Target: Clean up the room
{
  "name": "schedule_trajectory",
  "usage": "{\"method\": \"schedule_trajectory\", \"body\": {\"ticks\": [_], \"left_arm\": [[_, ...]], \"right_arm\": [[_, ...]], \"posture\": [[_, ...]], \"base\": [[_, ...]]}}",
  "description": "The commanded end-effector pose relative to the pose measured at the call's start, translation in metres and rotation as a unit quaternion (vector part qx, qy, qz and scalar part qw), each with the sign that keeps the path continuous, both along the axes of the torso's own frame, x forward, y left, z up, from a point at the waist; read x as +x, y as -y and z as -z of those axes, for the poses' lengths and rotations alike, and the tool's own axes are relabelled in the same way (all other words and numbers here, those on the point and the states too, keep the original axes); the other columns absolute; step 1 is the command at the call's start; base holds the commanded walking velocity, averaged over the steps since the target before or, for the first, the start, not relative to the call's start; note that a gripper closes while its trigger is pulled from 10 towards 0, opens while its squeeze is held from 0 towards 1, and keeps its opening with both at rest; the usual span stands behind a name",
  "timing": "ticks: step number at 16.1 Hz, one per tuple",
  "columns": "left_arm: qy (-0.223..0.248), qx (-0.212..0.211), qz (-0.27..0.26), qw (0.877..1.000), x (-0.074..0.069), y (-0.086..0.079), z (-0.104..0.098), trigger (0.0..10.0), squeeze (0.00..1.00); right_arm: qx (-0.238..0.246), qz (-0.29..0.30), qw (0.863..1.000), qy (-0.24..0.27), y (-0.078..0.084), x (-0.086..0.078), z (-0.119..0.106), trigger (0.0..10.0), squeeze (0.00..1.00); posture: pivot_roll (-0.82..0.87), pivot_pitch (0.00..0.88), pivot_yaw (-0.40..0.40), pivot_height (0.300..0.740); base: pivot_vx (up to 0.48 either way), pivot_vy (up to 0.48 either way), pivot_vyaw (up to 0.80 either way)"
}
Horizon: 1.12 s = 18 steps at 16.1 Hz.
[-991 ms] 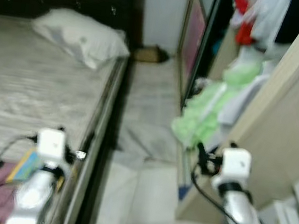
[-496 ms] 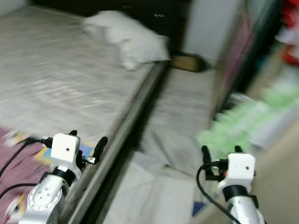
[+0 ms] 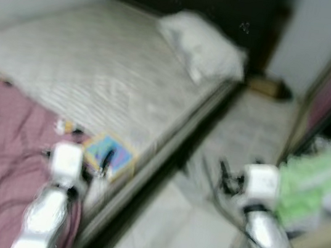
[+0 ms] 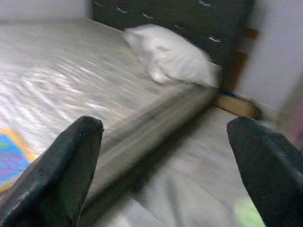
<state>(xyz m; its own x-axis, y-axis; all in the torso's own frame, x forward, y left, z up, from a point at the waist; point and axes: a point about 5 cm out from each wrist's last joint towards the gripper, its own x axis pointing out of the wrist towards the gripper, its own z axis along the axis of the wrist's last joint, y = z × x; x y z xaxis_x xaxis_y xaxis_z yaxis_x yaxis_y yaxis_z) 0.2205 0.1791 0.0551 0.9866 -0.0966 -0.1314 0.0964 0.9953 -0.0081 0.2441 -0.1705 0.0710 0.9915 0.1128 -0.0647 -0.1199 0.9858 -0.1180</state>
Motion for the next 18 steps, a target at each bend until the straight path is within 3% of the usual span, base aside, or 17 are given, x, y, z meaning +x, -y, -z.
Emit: {"method": "schedule_trajectory", "body": {"ticks": [1,10,12,18], "left_arm": [[0.009,-0.002,0.006,1.000,0.002,0.004,-0.004,10.0,0.00],[0.009,0.000,0.006,1.000,0.002,0.004,-0.004,10.0,0.00],[0.013,0.004,0.010,1.000,0.008,0.007,-0.005,10.0,0.00],[0.018,0.010,0.012,1.000,0.012,0.003,-0.008,10.0,0.00]], "right_arm": [[-0.008,0.015,1.000,0.002,0.010,-0.002,-0.001,10.0,0.00],[-0.008,0.015,1.000,0.002,0.010,-0.001,-0.001,10.0,0.00],[-0.007,-0.005,1.000,0.008,0.004,0.008,-0.004,10.0,0.00],[-0.007,-0.009,1.000,0.011,0.003,0.011,-0.004,10.0,0.00]], "posture": [[-0.03,0.000,-0.023,0.740],[-0.03,0.000,-0.023,0.740],[-0.02,0.000,-0.017,0.740],[-0.02,0.000,-0.012,0.740]], "base": [[0.000,0.000,0.80],[0.000,0.000,0.80],[0.000,0.000,0.80],[0.000,0.000,0.80]]}}
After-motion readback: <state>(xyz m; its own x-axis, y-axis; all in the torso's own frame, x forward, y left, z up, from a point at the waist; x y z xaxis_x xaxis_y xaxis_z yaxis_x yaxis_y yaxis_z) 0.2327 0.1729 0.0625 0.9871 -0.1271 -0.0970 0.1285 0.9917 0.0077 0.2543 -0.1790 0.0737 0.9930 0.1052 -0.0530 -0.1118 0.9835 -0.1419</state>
